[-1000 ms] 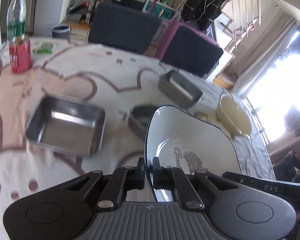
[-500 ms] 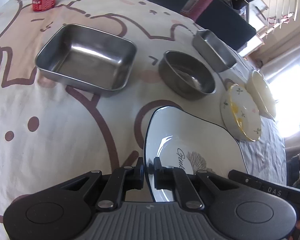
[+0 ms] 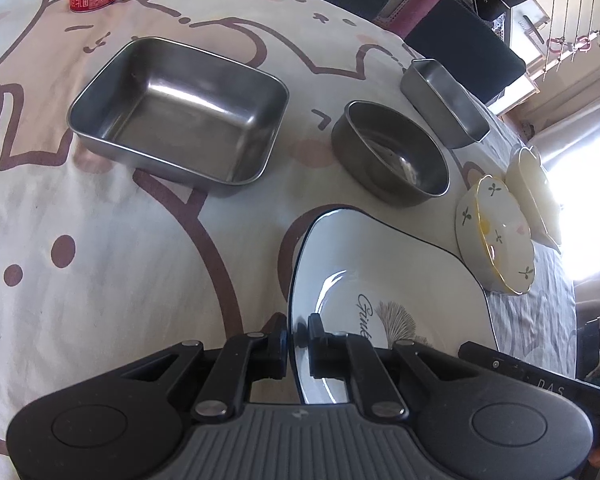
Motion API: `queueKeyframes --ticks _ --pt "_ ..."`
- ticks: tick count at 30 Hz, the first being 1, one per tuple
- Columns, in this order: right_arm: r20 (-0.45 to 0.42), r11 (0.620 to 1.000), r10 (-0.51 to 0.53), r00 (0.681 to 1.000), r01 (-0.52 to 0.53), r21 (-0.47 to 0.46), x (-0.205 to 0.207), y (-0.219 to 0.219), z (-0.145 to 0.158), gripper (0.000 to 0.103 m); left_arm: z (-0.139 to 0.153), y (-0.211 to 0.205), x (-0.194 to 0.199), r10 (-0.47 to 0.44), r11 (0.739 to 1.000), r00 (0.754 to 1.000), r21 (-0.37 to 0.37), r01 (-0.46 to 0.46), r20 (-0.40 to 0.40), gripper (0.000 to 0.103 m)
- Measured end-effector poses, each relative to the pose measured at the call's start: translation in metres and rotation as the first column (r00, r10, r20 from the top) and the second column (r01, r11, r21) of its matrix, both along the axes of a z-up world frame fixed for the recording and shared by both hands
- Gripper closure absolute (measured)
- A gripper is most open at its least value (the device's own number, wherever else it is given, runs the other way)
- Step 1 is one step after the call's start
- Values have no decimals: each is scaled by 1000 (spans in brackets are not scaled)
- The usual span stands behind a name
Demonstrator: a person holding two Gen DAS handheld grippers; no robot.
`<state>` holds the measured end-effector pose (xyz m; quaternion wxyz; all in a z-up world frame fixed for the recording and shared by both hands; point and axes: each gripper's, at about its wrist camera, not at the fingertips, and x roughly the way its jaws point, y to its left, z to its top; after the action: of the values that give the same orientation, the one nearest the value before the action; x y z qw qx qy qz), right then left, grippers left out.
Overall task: Organize plates and bowls
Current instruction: 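Lift the white plate with both grippers and carry it toward the yellow-rimmed bowl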
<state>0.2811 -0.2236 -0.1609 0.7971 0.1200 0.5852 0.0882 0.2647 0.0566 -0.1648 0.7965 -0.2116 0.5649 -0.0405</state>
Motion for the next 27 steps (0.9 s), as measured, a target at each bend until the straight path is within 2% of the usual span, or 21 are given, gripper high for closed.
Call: queueKeyframes --ticks 15,27 --pt "-43 1000 26 999 -25 13 8 -3 -9 85 -8 -6 2 -34 999 998 18 35 -43 89" --pt "-50 999 46 998 -47 -14 14 6 -17 83 -12 -10 4 -32 999 998 36 34 -48 87"
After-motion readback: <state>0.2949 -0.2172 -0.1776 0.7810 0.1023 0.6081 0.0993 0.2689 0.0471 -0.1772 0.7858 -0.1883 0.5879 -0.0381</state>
